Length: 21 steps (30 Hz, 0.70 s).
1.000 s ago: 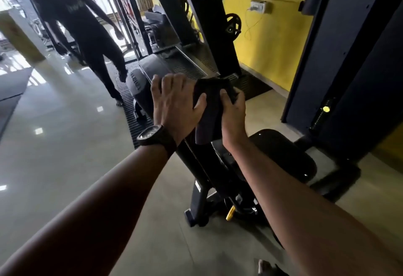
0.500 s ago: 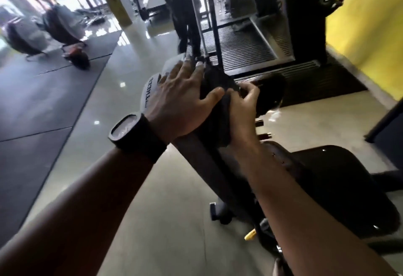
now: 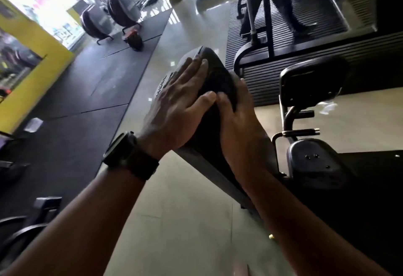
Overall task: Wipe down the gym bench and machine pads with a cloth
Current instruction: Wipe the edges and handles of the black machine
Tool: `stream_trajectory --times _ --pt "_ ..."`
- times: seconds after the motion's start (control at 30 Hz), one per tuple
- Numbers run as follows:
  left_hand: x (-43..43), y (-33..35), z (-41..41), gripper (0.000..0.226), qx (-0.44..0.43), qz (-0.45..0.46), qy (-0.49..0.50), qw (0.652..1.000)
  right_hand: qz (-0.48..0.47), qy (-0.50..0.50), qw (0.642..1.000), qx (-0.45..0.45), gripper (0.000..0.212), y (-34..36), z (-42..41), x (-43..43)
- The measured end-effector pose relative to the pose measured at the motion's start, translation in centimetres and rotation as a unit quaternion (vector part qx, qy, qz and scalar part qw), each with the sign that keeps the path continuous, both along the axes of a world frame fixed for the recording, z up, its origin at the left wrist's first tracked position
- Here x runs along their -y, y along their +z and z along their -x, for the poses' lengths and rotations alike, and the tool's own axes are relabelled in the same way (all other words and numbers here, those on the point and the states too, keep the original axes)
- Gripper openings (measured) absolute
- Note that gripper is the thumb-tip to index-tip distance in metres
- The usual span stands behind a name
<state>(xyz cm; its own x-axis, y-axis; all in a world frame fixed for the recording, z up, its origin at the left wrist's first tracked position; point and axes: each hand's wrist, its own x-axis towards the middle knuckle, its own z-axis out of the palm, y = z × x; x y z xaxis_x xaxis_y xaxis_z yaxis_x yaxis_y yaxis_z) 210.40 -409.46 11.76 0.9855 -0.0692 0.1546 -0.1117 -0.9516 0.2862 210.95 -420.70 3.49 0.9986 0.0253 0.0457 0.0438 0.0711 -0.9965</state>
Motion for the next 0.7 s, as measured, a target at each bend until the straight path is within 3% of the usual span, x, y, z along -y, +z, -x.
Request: stream_trajectory --times 0.1,0.2,0.4,0.6,0.7 --pt "0.0 0.1 0.1 0.083 -0.002 0.003 0.002 1.000 0.014 -0.012 0.997 0.077 0.065 -0.6 1.6 -0.6" --pt "0.4 0.1 0.3 0.086 -0.009 -0.009 0.025 1.000 0.031 -0.002 0.995 0.093 0.067 -1.0 0.0 -0.7" --pt "0.5 0.9 0.3 0.094 -0.032 -0.030 0.029 0.999 0.026 0.011 0.999 -0.037 0.067 -1.5 -1.8 -0.2" --pt "0.0 1.1 -0.7 0.092 -0.040 -0.001 0.022 0.999 0.007 -0.002 0.996 0.088 0.062 0.2 -0.7 -0.9" --pt "-0.2 1.1 -1.2 0.089 -0.051 0.005 0.026 0.998 0.020 0.013 0.997 0.078 0.061 -0.6 -3.4 -0.8"
